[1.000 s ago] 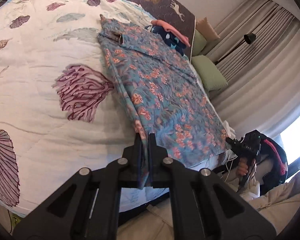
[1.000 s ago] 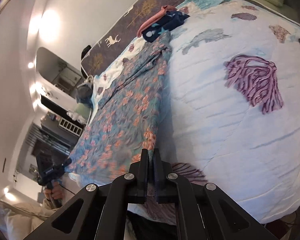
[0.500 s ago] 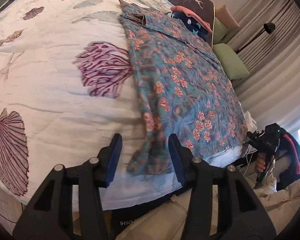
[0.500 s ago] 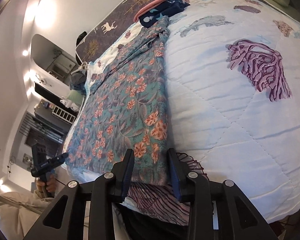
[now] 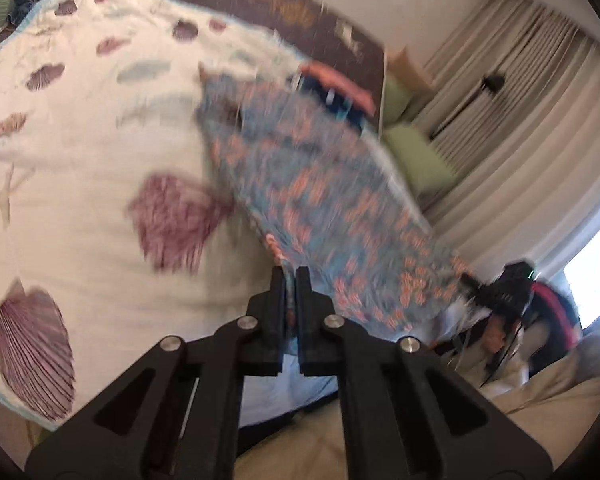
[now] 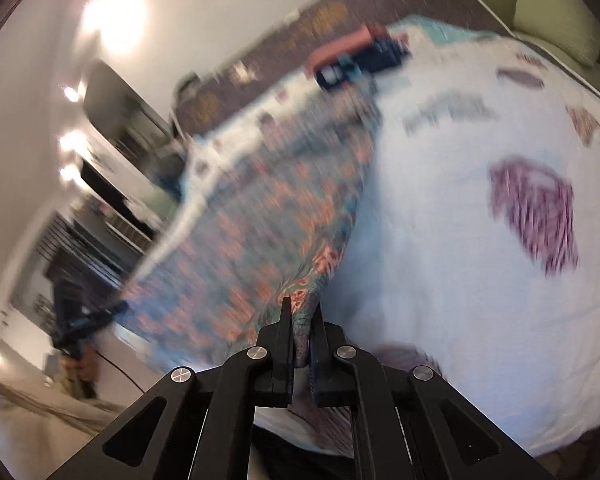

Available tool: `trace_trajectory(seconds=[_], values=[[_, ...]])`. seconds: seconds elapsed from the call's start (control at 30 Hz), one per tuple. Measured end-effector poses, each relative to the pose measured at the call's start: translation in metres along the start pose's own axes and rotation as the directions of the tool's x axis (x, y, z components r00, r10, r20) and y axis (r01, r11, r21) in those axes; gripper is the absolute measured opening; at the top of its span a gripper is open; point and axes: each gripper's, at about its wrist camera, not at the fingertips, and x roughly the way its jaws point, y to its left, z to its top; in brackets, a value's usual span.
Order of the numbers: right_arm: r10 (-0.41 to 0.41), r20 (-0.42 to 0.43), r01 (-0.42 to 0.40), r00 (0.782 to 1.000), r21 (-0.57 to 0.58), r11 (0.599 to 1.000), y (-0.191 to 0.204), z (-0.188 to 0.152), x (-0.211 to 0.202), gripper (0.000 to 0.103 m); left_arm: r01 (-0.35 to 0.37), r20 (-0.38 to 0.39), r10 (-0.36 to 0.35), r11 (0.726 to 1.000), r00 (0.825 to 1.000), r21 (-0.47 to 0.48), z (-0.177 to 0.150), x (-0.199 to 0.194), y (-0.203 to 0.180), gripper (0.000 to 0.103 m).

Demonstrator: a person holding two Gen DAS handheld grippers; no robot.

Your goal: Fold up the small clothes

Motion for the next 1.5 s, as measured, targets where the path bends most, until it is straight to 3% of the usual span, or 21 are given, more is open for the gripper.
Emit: trace_trajectory(seconds=[0.2, 0.37, 0.53, 0.73, 0.83, 0.97, 1.0, 1.07, 1.2, 1.23, 1.3, 1.37, 1.47, 1.5], values=[[0.108, 0.075, -0.110, 0.991, 0.014, 0.994, 0.005, 0.022, -0.011, 0.004, 0.025, 0.058, -0.022, 0.999, 0.998, -0.044, 0.018, -0.007, 0.000, 0.005], [0.137, 0.107, -0.137, 0.985, -0.004, 0.991, 0.014, 0.049, -0.009, 0.004, 0.031, 0.108, -0.029, 0.999, 0.994, -0.020, 0.041, -0.005, -0.014, 0.005], [0.154, 0.167, -0.151, 0.974, -0.033, 0.988, 0.021, 0.106, 0.001, 0.004, -0.012, 0.206, 0.004, 0.999, 0.979, 0.035, 0.103, -0.002, -0.029, 0.004], [0.113, 0.198, -0.113, 0.974, -0.011, 0.994, 0.017, 0.194, 0.043, 0.004, -0.125, 0.270, 0.096, 0.988, 0.958, 0.093, 0.191, 0.028, -0.040, 0.002], [0.099, 0.187, -0.102, 0.977, 0.005, 0.995, 0.009, 0.225, 0.074, 0.005, -0.124, 0.221, 0.103, 0.989, 0.970, 0.084, 0.208, 0.057, -0.032, 0.002], [0.059, 0.116, -0.062, 0.992, 0.020, 0.998, -0.005, 0.225, 0.108, 0.005, -0.096, 0.077, 0.090, 0.992, 0.993, 0.077, 0.170, 0.087, -0.012, 0.004], [0.044, 0.094, -0.046, 0.995, 0.021, 0.999, -0.011, 0.219, 0.114, 0.005, -0.082, 0.030, 0.080, 0.993, 0.996, 0.080, 0.155, 0.093, -0.009, 0.009], [0.018, 0.062, -0.020, 0.998, 0.032, 0.999, -0.022, 0.211, 0.123, 0.006, -0.066, -0.064, 0.070, 0.996, 0.995, 0.065, 0.119, 0.104, -0.002, 0.022], [-0.005, 0.025, 0.004, 1.000, 0.063, 0.998, -0.037, 0.198, 0.132, 0.006, 0.005, -0.198, 0.006, 0.998, 0.980, 0.058, 0.064, 0.117, -0.008, 0.028], [-0.005, 0.024, 0.003, 1.000, 0.066, 0.998, -0.038, 0.197, 0.131, 0.006, 0.032, -0.237, -0.010, 0.996, 0.971, 0.086, 0.053, 0.122, -0.016, 0.032], [0.001, 0.028, -0.003, 1.000, 0.069, 0.998, -0.037, 0.193, 0.128, 0.006, 0.011, -0.261, 0.036, 0.985, 0.965, 0.174, 0.043, 0.129, -0.030, 0.053], [0.012, 0.036, -0.014, 0.999, 0.070, 0.997, -0.035, 0.189, 0.123, 0.006, -0.031, -0.241, 0.101, 0.960, 0.965, 0.278, 0.041, 0.138, -0.045, 0.059], [0.015, 0.041, -0.018, 0.999, 0.063, 0.998, -0.028, 0.183, 0.116, 0.007, -0.047, -0.234, 0.145, 0.923, 0.961, 0.381, 0.046, 0.159, -0.059, 0.058], [0.014, 0.043, -0.016, 0.999, 0.061, 0.998, -0.026, 0.179, 0.113, 0.007, -0.035, -0.257, 0.152, 0.912, 0.954, 0.410, 0.045, 0.169, -0.062, 0.035]])
